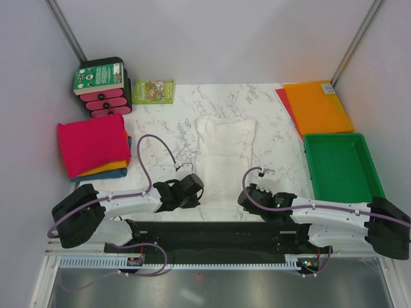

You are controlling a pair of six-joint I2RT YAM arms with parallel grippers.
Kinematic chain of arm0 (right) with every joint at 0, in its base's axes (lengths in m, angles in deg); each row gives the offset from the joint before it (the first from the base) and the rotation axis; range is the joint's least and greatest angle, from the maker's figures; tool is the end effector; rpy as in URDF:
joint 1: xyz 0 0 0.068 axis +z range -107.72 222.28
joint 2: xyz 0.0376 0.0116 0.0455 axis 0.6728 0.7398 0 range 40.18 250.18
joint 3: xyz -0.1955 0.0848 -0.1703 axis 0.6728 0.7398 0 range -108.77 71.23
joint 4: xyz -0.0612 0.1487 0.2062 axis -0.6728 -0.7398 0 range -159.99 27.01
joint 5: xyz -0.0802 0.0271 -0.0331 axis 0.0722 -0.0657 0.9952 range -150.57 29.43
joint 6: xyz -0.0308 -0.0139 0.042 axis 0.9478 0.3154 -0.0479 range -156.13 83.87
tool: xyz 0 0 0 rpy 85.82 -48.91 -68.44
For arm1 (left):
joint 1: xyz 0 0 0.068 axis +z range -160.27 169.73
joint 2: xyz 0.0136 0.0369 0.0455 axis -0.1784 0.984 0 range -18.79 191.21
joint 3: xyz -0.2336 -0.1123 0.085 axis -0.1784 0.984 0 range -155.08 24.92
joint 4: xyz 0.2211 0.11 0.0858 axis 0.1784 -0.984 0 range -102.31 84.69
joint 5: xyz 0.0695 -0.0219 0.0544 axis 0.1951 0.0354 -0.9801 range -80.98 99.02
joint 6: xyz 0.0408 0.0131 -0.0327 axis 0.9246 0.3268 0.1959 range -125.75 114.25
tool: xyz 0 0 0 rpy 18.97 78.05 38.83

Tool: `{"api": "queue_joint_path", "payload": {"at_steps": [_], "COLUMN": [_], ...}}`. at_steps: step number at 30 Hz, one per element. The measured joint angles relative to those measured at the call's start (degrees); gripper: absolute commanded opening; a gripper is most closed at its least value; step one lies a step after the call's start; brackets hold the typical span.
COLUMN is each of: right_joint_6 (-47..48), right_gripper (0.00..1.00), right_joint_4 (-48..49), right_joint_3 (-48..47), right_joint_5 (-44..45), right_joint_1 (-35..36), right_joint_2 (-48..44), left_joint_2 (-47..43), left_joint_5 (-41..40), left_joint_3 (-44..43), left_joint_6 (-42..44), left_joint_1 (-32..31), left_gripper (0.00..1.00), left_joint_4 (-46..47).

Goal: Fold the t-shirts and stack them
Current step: Fold the tshirt

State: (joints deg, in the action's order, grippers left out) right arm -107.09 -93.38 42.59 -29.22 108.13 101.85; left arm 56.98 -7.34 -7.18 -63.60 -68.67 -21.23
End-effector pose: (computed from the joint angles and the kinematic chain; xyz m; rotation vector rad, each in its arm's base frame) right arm 0.0904 0.1563 0.1693 0.2721 2.4459 0.2856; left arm 0.1282 -0.1894 0.1503 -0.0890 2.5964 -0.4021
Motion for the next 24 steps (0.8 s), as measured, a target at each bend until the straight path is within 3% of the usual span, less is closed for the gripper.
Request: {"api": "queue_joint_path", "payload": {"at_steps": [6, 15, 18, 22, 24], "right_joint_6": [-1.8, -5.3, -6.3, -8.3, -9.9], "right_gripper": [0.46, 0.42, 0.32, 0.05, 0.0], "right_joint_4": [1.4, 1.2, 0.9, 0.8, 1.3], "right_joint_3": [0.0, -0.8, -0.8, -0.3, 0.6], "right_joint_5": [1.5, 2.0, 1.4, -0.7, -2.0], "right_joint_1": [0.0, 0.1, 0.0, 0.1, 0.1], "right_joint_2": [3.3, 8.3, 8.0, 7.3, 6.1], "left_joint_2": [-0.1, -1.0, -1.4, -1.9, -2.4], "left_joint_5": [0.0, 0.5, 0.5, 0.7, 1.0], "left_joint_3": [0.0, 0.1, 0.2, 0.4, 0.7], "left_joint_6": [0.0, 0.0, 0.0, 0.0, 0.0], "left_joint_1": [0.0, -0.3, -0.3, -0.5, -0.6], "left_gripper": [0.02, 0.02, 0.02, 0.02, 0.02], "left_joint_4": [0.0, -1.5, -2.1, -2.6, -2.8]}}
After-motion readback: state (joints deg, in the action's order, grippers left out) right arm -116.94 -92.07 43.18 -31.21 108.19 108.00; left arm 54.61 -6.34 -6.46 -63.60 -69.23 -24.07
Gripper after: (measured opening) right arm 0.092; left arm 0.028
